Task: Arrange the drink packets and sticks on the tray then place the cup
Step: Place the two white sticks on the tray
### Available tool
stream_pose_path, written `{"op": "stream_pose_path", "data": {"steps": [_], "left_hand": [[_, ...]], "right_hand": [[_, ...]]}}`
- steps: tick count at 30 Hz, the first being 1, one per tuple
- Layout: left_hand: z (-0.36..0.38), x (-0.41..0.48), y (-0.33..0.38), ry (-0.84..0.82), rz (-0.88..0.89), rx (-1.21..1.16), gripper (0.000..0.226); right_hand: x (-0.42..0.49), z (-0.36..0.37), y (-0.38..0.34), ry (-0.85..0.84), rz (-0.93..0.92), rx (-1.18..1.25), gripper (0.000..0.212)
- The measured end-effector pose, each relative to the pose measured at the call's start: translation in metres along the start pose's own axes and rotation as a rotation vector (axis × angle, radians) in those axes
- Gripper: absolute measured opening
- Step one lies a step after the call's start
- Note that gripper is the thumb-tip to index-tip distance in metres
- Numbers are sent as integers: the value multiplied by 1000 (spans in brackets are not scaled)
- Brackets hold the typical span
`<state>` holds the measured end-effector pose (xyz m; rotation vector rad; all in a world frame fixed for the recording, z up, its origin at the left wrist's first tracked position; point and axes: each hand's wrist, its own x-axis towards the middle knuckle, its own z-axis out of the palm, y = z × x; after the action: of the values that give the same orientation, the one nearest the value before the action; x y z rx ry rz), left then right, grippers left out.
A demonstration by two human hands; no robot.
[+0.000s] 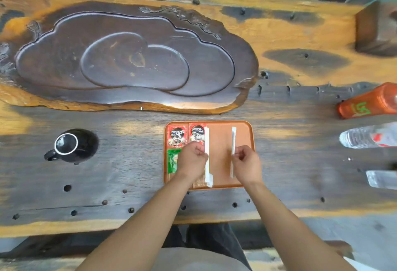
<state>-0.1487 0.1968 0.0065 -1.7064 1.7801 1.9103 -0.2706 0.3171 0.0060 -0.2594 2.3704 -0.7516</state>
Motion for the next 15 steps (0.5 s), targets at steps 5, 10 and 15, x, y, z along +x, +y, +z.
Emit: {"op": "stream_pose_path", "data": {"steps": [5,10,15], "left_hand": [[51,10,11,0,47,183,18],[77,17,14,82,36,323,19],[90,18,12,167,39,457,17]], "right_hand": [[21,-21,20,-83,16,-43,17],[36,-21,25,-145,-33,-176,21],[45,-19,25,-197,-73,-278,19]]}}
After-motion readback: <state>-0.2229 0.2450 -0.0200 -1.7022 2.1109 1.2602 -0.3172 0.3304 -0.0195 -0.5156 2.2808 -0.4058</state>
